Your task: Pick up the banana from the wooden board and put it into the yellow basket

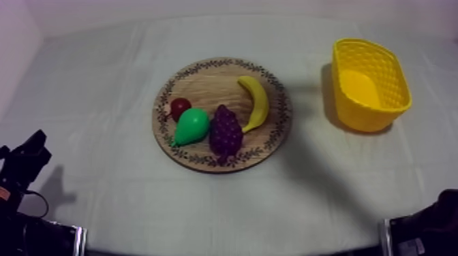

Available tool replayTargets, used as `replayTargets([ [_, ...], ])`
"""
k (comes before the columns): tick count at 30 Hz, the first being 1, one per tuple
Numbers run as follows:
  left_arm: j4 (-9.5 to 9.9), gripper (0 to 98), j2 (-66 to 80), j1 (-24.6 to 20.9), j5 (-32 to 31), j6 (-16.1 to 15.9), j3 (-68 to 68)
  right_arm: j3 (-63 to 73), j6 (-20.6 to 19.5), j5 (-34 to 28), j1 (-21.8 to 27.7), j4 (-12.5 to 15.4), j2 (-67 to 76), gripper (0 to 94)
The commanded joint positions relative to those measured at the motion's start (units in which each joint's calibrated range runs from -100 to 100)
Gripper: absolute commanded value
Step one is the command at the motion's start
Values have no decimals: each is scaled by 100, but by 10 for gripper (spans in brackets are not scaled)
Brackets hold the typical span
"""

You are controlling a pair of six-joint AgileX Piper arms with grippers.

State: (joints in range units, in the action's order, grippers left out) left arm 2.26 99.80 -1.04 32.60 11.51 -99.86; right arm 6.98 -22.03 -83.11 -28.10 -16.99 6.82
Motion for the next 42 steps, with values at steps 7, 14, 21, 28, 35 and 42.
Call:
replayTargets([
  [7, 1, 1, 3, -1, -2, -1, -3, -1248, -248, 92, -718, -78, -446, 51],
  [14, 1, 1, 3, -1, -2, 0, -3, -2135, -451, 423, -840, -152, -788, 51],
  [21, 1, 1, 3, -1, -2, -1, -3, -2465, -594, 659, -769, -217, -1180, 51],
  [28, 1, 1, 3, -1, -2, -1, -3, -2099, -589, 712, -576, -173, -1753, 52],
  [35, 1, 1, 3, -1, -2, -1, -3, -1788, -562, 749, -472, -132, -2209, 53],
  [42, 1, 1, 3, -1, -2, -1, -3, -1671, -573, 801, -447, -117, -2488, 53],
])
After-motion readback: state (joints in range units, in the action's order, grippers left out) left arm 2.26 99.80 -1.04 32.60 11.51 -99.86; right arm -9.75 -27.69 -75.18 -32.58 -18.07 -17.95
